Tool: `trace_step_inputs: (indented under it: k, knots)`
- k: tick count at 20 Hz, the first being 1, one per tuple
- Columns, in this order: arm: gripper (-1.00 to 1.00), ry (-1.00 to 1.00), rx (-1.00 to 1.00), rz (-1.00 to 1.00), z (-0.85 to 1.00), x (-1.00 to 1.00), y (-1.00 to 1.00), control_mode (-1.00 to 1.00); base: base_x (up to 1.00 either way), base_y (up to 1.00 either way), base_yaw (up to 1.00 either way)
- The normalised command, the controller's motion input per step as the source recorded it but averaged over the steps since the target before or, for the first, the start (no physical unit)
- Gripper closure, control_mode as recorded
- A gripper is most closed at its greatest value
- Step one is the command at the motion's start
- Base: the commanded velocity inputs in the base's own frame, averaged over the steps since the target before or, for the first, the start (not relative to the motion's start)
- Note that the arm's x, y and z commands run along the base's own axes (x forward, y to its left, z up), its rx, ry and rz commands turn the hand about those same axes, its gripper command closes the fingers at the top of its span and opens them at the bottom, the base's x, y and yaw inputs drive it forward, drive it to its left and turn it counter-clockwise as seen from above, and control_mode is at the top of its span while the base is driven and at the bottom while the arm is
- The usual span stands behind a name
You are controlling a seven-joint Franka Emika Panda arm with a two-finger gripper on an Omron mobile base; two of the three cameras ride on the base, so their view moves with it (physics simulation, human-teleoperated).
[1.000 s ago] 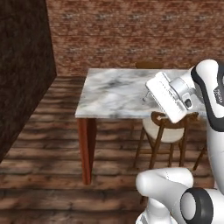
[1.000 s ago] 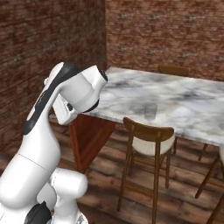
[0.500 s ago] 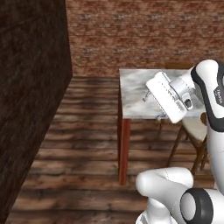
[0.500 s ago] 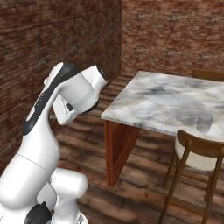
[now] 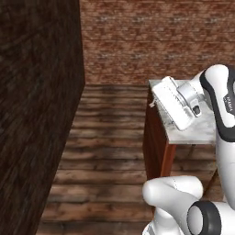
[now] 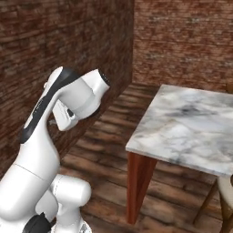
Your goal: There is a wine glass and glass cup on the dining counter. Place the wine bottle next to the wine glass and the juice bottle next to the glass cup.
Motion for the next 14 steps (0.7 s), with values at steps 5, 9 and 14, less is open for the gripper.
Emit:
trace_step_inputs:
  k: [5,9,14]
  knots:
    - [-1.00,0.00,0.00,0.00,0.00,0.00,0.00,1.00,1.00,0.23,-0.05]
    - [-1.00,0.00,0.00,0.00,0.00,0.00,0.00,1.00,1.00,0.32,-0.05]
    - [-1.00,0.00,0.00,0.00,0.00,0.00,0.00,1.00,1.00,0.47,-0.06]
